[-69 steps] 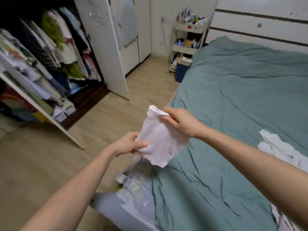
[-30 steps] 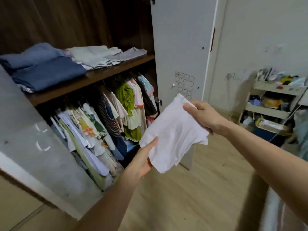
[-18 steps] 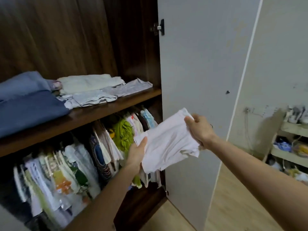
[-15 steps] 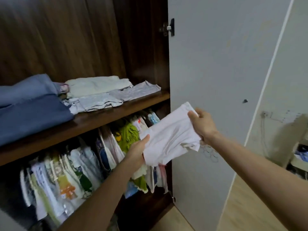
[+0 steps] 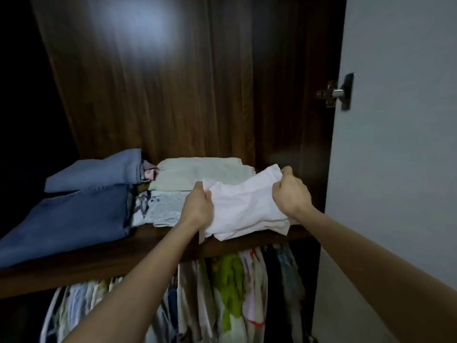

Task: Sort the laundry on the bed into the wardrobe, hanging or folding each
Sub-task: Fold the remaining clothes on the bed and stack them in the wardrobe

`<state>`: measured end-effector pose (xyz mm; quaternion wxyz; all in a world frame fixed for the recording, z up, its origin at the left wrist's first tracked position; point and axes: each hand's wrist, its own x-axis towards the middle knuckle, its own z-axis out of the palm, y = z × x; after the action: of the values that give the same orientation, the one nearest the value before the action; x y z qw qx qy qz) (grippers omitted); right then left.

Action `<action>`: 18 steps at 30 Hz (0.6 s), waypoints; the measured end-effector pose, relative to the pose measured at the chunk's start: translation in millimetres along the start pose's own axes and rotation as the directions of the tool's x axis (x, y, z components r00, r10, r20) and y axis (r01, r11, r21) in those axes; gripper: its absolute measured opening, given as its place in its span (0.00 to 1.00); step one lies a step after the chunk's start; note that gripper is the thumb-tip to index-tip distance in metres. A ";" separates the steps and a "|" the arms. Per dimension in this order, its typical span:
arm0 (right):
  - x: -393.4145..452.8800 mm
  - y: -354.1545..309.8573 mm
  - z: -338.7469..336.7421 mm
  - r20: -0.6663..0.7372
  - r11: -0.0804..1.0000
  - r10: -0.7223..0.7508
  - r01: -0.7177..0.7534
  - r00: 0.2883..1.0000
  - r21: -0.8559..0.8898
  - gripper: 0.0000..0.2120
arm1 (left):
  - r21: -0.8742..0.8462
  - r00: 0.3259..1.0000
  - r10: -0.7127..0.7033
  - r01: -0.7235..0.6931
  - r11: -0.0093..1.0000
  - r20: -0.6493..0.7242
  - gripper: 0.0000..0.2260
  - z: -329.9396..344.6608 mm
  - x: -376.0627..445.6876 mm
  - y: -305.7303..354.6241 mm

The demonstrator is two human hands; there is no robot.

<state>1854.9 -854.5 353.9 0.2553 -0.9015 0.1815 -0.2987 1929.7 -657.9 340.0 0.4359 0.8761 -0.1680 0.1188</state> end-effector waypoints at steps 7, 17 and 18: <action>88.0 8.0 19.7 -0.052 0.992 -0.066 0.060 0.996 -0.111 0.15 | 0.069 0.997 -0.067 0.065 0.995 0.024 0.12 22.8 81.4 9.1; 135.1 52.7 70.0 0.070 0.964 0.029 -0.010 0.997 -0.266 0.15 | 0.239 0.978 -0.155 0.118 0.964 0.141 0.17 77.5 116.7 -15.4; 135.5 58.4 75.7 0.081 0.954 0.004 0.020 0.997 -0.301 0.17 | 0.385 0.987 -0.101 0.045 0.922 0.128 0.22 82.0 114.4 -19.9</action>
<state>1994.9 -939.8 328.7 0.1208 -0.9419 0.2108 -0.2321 2047.5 -734.4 317.7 0.2481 0.9561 -0.1402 0.0689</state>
